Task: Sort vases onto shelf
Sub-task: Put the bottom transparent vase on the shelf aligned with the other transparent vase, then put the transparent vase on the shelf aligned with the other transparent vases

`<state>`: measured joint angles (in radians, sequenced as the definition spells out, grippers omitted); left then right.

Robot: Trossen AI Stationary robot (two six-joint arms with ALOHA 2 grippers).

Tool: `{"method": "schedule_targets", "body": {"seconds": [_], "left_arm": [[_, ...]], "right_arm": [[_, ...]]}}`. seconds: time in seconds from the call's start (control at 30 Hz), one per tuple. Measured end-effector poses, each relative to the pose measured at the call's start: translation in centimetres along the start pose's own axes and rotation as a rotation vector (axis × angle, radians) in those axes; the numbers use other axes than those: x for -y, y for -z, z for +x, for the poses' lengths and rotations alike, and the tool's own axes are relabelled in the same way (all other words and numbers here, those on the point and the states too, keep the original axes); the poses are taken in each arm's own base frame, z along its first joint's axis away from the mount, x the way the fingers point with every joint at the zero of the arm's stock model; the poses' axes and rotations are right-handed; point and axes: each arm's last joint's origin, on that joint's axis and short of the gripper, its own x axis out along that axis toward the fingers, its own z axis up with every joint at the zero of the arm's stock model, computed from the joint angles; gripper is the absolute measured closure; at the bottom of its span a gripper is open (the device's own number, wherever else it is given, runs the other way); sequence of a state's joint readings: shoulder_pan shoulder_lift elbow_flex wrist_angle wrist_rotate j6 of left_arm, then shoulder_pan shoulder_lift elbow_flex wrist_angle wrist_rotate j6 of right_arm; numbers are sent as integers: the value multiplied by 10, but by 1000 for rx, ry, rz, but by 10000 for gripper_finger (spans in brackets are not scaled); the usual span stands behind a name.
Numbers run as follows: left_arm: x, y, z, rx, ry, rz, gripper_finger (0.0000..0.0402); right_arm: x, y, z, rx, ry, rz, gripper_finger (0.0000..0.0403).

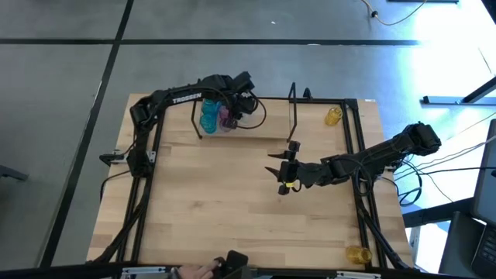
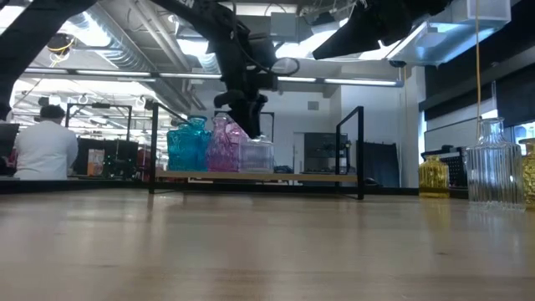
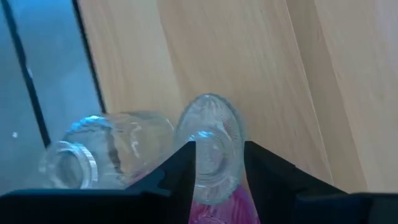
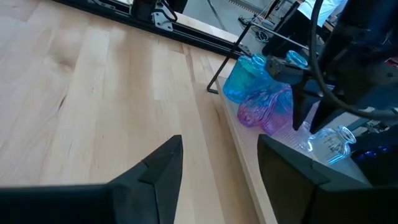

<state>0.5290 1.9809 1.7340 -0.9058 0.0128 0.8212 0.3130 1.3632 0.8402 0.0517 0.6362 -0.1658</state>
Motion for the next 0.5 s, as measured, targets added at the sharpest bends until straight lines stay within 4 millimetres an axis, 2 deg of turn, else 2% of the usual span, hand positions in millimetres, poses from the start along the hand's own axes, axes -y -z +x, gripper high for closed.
{"method": "schedule_targets", "body": {"seconds": [0.27,0.5], "left_arm": [[3,-17,-21,44,-48,-19,272],[25,-38,-65,197,-28,-60,279]], "right_arm": [[0,0,0,0,0,-1,212],[0,0,0,0,-1,7,212]]}}
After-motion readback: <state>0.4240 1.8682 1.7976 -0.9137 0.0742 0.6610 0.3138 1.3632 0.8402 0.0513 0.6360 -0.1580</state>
